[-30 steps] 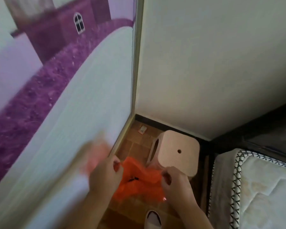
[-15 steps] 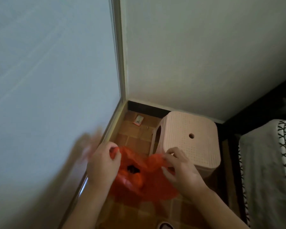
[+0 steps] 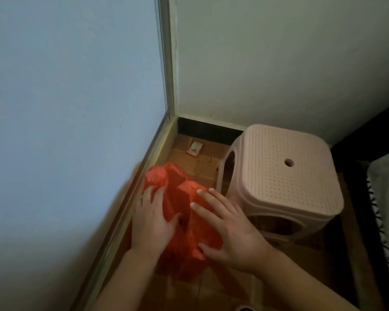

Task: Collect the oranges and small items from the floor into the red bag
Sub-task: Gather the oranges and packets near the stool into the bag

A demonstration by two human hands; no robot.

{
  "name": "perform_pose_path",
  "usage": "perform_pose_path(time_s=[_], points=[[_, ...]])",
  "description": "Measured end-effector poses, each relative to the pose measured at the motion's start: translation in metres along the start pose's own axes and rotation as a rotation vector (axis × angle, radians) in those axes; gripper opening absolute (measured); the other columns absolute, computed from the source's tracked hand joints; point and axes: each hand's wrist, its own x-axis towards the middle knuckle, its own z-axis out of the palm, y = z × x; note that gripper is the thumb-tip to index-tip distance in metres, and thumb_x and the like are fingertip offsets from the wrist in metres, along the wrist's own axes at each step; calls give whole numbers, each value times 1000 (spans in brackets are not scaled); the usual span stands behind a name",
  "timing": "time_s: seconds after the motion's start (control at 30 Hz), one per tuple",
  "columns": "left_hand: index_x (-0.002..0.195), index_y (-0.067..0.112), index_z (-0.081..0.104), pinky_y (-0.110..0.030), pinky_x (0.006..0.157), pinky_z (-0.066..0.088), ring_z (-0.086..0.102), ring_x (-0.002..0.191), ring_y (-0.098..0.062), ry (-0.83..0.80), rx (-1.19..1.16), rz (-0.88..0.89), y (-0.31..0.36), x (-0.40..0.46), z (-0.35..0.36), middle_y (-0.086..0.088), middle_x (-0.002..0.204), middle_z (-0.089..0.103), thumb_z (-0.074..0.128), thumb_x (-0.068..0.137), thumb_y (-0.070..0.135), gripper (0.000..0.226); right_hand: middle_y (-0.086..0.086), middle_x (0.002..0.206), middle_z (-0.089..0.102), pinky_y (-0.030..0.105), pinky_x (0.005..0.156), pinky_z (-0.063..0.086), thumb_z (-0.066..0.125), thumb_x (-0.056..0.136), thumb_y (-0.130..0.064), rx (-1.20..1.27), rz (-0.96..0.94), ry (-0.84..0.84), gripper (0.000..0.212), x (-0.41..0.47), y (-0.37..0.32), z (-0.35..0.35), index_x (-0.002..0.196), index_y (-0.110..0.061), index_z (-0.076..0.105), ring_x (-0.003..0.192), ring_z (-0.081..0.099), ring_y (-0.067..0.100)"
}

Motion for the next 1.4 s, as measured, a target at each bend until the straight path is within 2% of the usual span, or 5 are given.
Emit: perform_pose_path(time_s=[0.5,0.6,0.73,0.97,1.4], points=[[154,32,32,-52,115,40,31,150,-33,-18,82,41,-34,18,33,-8,164,25,69,86,52,80,-7,169,22,29,125,20,50,99,-31,139,247,-106,66,-10,41,93,161,-25,29,151,26,17],[159,35,18,-55,119,34,19,153,-34,-65,95,52,-23,20,36,-6,167,15,58,84,73,94,-4,144,57,35,111,43,56,87,-17,44,264,164,47,-14,36,80,133,-22,66,131,53,18],[160,35,7,-62,111,40,14,153,-36,-160,93,-21,-26,16,52,-4,169,5,64,83,66,101,-3,139,57,37,107,46,58,99,-25,163,112,525,32,-7,16,37,129,-16,66,130,52,13],[163,37,9,-51,117,38,28,150,-31,-275,-63,-11,-48,13,58,3,171,2,59,97,48,84,-10,173,-5,51,127,2,48,96,-69,-76,-55,133,85,82,-7,42,164,-33,11,158,-12,18],[137,19,58,-44,111,47,55,126,-26,-122,-16,54,-70,11,34,-3,139,54,64,81,8,57,-1,165,28,54,124,10,39,92,-71,-137,75,-238,80,29,45,147,160,-31,27,150,26,26]])
